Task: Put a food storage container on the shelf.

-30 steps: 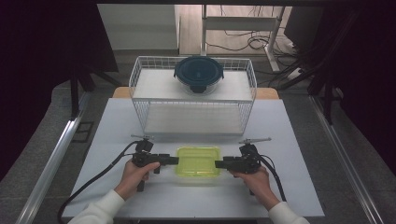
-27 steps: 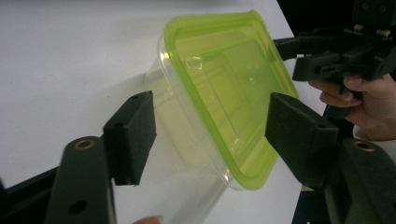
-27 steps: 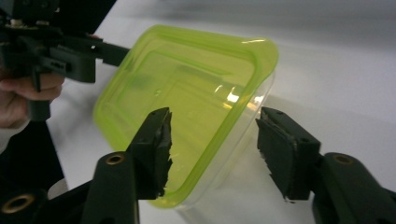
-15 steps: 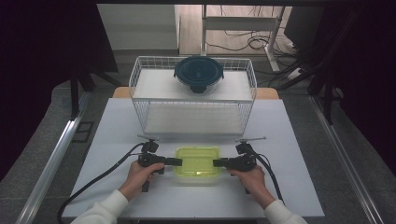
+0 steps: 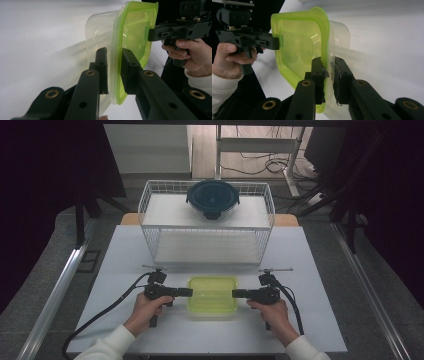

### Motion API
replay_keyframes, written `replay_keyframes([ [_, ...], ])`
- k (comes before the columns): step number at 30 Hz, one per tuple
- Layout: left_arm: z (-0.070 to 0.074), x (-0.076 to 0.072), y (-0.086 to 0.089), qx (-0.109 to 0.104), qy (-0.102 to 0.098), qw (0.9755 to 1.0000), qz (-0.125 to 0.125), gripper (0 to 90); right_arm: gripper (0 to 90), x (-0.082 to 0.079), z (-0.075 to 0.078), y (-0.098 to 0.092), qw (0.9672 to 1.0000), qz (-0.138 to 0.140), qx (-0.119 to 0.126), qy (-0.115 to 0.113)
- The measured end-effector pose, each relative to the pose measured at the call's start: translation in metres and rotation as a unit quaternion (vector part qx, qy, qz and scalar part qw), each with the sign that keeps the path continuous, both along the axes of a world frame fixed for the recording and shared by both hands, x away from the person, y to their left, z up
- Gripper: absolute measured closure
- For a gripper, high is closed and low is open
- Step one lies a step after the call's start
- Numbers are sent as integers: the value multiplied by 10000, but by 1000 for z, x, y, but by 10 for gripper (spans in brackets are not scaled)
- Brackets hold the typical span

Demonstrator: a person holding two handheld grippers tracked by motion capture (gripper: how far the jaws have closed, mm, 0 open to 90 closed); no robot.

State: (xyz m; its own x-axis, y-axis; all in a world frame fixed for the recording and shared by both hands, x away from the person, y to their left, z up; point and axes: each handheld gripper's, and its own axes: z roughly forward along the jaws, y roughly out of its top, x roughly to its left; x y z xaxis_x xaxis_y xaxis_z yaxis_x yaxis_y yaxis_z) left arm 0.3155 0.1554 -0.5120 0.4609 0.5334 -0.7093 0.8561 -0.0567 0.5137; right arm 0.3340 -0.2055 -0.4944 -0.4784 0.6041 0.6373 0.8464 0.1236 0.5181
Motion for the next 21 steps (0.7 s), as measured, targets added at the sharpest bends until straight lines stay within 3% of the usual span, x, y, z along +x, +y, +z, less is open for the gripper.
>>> replay_keyframes([
  [5,6,-4,0,-59,-111,9999,-64,780,791,-5,7,-2,9999,48,53,-131],
  [8,12,-7,-2,78,-276,9995,-88,780,792,-8,12,-2,9996,85,-1,-271],
  [10,17,-9,-3,68,-382,9992,-77,780,793,-10,16,-2,9991,103,-95,-389],
  [14,23,-12,-3,63,-522,9986,-80,780,792,-12,23,-3,9988,121,-23,-480],
  [21,32,-14,0,-17,-630,9980,-69,781,790,-17,33,-1,9972,167,-58,-726],
])
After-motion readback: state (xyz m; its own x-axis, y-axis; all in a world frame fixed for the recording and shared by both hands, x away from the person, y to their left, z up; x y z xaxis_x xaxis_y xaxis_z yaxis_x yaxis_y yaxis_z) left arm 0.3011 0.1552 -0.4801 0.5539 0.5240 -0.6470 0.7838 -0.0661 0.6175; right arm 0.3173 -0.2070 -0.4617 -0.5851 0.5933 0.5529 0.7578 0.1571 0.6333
